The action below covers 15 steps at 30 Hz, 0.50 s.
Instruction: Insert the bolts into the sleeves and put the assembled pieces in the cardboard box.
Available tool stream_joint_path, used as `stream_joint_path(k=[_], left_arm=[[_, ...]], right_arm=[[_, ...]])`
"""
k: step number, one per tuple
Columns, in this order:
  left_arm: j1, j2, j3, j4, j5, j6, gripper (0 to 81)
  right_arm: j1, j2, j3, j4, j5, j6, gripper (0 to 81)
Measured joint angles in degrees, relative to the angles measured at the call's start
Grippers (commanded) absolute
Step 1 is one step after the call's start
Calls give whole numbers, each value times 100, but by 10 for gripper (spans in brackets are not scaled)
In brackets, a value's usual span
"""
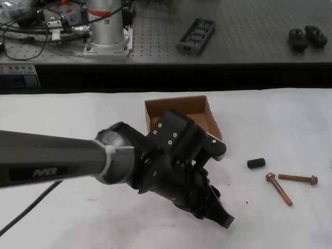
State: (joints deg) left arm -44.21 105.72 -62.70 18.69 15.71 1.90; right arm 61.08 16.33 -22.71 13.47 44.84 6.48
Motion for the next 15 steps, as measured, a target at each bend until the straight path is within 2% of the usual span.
stream_joint_path(k=[3,6,9,10,15], left_arm=[[0,111,0,-339,-84,-330,261],[0,110,0,-567,-97,-190,261],[0,110,-15,-729,-123,649,261],[-18,110,-36,-737,-150,1269,261],[-47,190,-51,-779,-192,2960,261]], right_arm=[[0,0,0,0,0,15,66],[0,0,0,0,0,30,66],[0,0,0,11,0,30,66],[0,0,0,30,0,30,66],[0,0,0,146,0,30,66]])
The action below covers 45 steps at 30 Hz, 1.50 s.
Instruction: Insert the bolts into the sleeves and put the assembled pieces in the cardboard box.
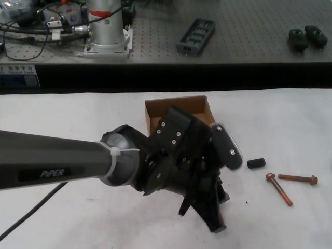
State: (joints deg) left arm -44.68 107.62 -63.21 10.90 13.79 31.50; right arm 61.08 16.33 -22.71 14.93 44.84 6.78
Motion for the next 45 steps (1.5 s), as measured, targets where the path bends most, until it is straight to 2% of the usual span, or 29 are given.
stream_joint_path(k=[1,2,6,9,20,23,28,29,32,33,41,45], left_arm=[[1,83,0,1,-123,905,261],[1,83,0,14,-134,984,261],[-15,204,-7,224,-342,2734,259],[-37,213,-7,354,-392,3656,232],[-78,213,-7,137,-404,5373,221],[-159,417,-84,-17,-769,6152,221],[-312,714,-457,62,-1262,6364,210],[-338,741,-510,126,-1288,6362,186],[-375,782,-572,255,-1379,6362,30],[-375,778,-568,279,-1379,6362,5],[-382,778,-619,390,-1431,6067,6],[-398,778,-619,391,-1581,5359,6]], right_arm=[[0,0,0,25,0,0,66],[0,0,-13,50,0,0,66],[0,0,-13,202,0,0,66],[0,0,-13,383,0,0,66],[0,0,-13,492,43,0,66],[0,0,-13,492,54,0,66],[0,0,-13,492,54,0,66],[0,0,-13,492,66,0,66],[0,0,-13,492,66,0,66],[0,0,-13,492,66,0,66],[0,0,-13,492,66,-66,66],[0,0,-13,492,66,-137,66]])
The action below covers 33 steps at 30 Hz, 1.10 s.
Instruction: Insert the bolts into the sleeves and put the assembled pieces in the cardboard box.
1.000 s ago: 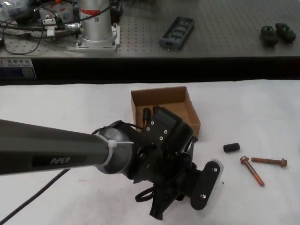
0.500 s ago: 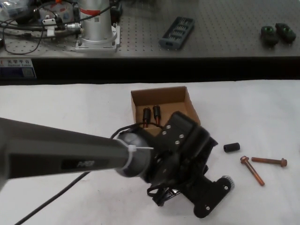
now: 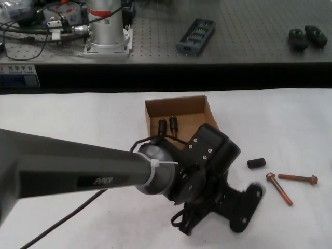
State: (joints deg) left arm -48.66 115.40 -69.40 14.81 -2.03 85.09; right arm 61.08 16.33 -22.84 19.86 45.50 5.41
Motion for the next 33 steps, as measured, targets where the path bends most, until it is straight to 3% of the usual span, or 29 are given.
stream_joint_path(k=[6,14,18,21,30,33], left_arm=[[144,-133,-2,139,-23,-2146,6],[879,-947,37,1471,548,-3233,6],[1408,-1365,37,2450,1546,-3947,6],[2245,-1473,37,3227,2228,-4958,6],[3672,-1473,540,3913,2538,-6119,6],[3948,-1473,838,3966,2540,-6309,6]], right_arm=[[0,0,0,49,0,-87,66],[0,0,0,507,10,-118,66],[0,0,0,512,-53,-84,66],[0,0,0,468,-342,84,66],[0,0,0,233,-988,233,66],[0,0,0,221,-1118,250,66]])
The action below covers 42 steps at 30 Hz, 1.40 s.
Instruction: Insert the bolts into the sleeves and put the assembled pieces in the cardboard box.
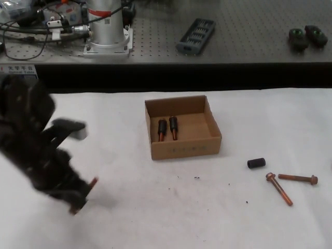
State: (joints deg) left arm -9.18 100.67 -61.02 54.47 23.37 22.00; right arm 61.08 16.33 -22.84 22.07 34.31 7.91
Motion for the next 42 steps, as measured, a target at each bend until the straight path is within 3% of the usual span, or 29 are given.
stream_joint_path(k=[9,12,17,24,32,38,40,42], left_arm=[[250,0,534,78,-20,222,14],[250,-18,532,89,-20,634,114],[250,-176,576,98,-7,910,350],[250,-879,576,271,145,1571,357],[250,-2326,576,387,88,5468,357],[250,-2525,752,372,139,8299,357],[250,-2525,855,362,137,9890,357],[250,-2525,1032,287,126,10399,357]], right_arm=[[0,0,0,0,-145,-2,66],[0,0,0,0,-151,6,66],[0,0,0,0,-151,6,66],[0,0,0,27,-151,6,66],[0,0,0,42,-158,6,66],[0,0,0,75,-158,128,66],[0,0,0,131,-158,155,66],[0,0,0,160,-169,152,66]])
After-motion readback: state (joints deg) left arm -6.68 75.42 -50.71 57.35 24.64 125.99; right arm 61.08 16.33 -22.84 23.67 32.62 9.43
